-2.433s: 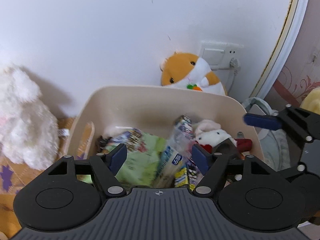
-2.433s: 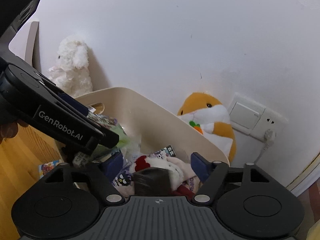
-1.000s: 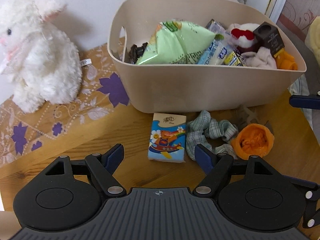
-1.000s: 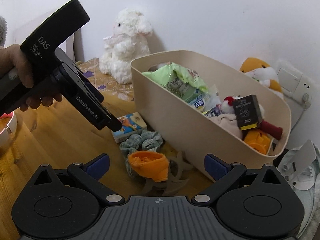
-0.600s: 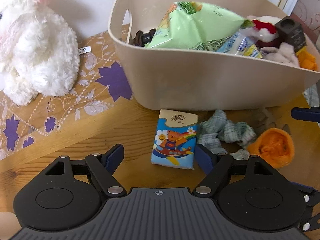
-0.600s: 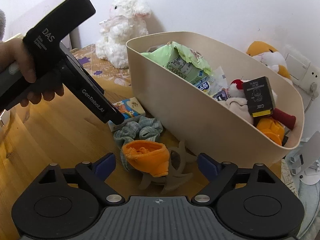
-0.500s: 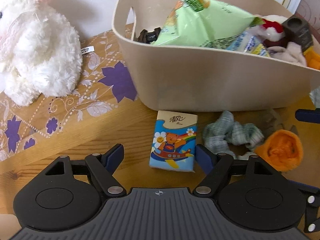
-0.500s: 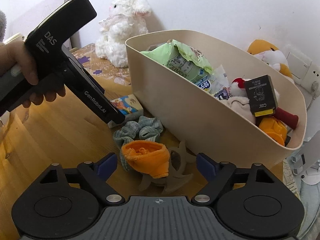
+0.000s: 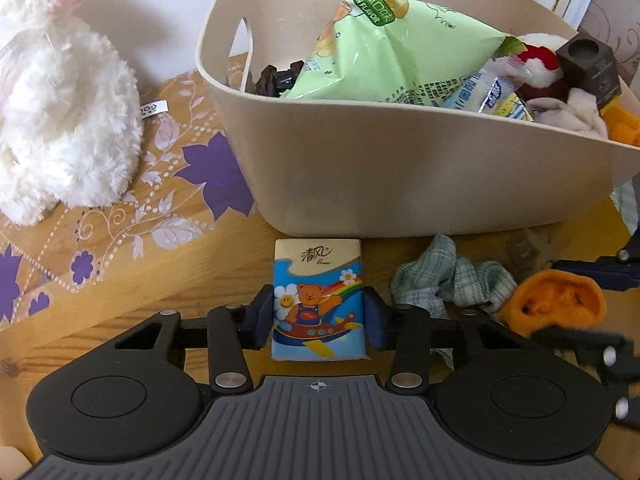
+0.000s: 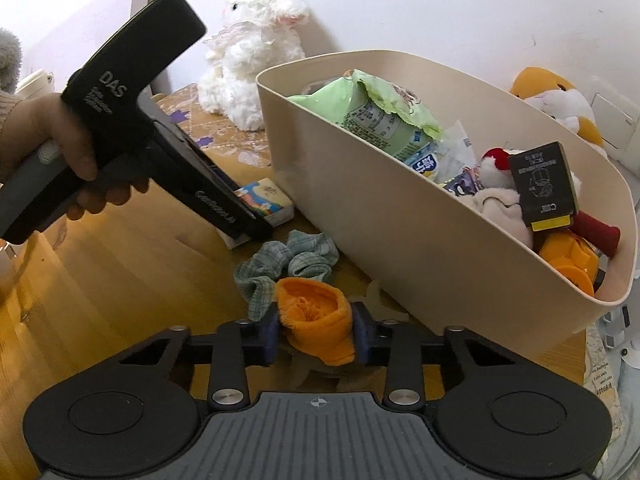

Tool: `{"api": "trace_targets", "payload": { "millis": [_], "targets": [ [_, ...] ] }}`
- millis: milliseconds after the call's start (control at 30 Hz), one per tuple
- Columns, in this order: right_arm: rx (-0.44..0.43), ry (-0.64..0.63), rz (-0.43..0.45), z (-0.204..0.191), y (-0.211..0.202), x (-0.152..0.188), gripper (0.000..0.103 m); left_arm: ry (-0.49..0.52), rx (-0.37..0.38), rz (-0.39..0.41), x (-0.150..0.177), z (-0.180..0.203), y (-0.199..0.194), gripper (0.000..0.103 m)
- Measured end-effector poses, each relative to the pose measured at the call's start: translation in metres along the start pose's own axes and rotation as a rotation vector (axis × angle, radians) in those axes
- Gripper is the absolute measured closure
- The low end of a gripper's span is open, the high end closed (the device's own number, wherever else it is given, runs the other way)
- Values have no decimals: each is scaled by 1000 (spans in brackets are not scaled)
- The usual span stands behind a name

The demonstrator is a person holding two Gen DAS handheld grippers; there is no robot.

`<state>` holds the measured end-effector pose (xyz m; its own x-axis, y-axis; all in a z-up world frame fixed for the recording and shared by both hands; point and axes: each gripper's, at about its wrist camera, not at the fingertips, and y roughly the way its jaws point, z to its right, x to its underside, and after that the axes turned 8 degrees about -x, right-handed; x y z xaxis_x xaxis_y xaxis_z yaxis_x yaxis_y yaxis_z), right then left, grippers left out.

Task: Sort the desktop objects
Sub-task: 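Grasp the cartoon tissue pack with the left tool while the right tool grasps the orange plush, then carry the tissue pack with the left tool into the basket while the right tool carries the orange plush there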

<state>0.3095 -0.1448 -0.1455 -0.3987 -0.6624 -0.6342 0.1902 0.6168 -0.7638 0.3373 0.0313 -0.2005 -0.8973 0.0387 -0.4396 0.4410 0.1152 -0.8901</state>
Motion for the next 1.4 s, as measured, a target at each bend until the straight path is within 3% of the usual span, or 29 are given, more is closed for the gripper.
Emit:
{"api": "trace_targets", "payload": {
  "millis": [67, 200, 833, 1133, 1400],
  "targets": [
    [-4, -2, 0, 2, -1, -1, 82, 9, -4, 1, 3, 2, -2, 57],
    [-6, -25, 4, 1, -7, -1, 87, -28, 4, -7, 8, 0, -6, 57],
    [38, -72, 80, -1, -71, 8, 88, -72, 4, 136, 19, -26, -81, 57],
    [131, -71, 152, 25, -107, -4, 88, -65, 2, 243, 4, -33, -121, 57],
    [203, -73, 231, 49, -124, -26, 88, -98, 1, 340, -30, -33, -143, 57]
  ]
}}
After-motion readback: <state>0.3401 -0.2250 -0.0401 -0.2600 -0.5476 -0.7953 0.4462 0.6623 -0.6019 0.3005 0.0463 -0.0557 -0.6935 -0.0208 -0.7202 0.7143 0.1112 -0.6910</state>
